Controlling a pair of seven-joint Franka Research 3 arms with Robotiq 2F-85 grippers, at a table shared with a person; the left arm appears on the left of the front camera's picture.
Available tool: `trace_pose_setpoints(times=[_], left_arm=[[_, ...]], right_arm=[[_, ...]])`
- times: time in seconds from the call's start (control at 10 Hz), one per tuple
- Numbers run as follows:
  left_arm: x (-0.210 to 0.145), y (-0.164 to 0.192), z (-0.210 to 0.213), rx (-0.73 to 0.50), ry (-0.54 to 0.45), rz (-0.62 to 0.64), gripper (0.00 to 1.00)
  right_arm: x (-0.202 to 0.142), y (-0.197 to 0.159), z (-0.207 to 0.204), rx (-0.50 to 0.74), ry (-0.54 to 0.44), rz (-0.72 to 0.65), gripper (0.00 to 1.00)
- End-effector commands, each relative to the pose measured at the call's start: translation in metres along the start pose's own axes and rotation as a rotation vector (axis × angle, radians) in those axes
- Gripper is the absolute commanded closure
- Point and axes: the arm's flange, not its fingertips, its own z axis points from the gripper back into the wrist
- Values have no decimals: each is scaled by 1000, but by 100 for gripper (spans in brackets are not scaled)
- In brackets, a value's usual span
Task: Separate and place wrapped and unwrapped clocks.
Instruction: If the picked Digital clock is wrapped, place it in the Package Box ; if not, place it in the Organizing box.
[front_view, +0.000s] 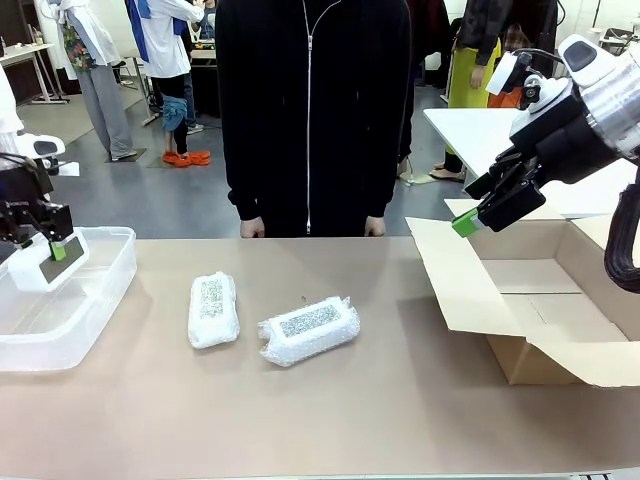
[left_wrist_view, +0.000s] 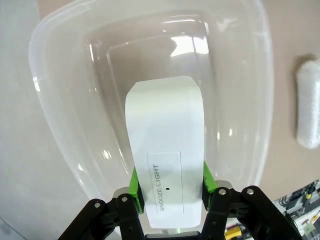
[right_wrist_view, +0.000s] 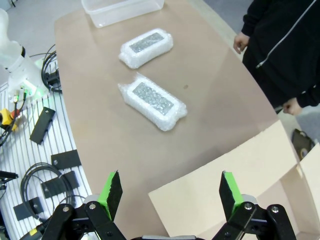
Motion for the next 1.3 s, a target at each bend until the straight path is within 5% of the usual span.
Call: trace_pose_setpoints(times=[0.0, 0.3, 0.4, 0.9, 1.2], left_arm=[[19, 9, -14, -40, -34, 7, 49], [26, 15, -39, 4, -18, 38, 49], [26, 15, -38, 1, -12, 29, 0], [15, 23, -14, 6, 17, 60, 0], [-24, 20, 51, 33, 39, 68, 0]], right_arm=[[0, 0, -2, 31, -20, 1, 0], [0, 0, -2, 31, -20, 1, 0], [0, 0, -2, 31, -20, 1, 0], [0, 0, -2, 31, -20, 1, 0], [0, 0, -2, 31, -20, 1, 0]])
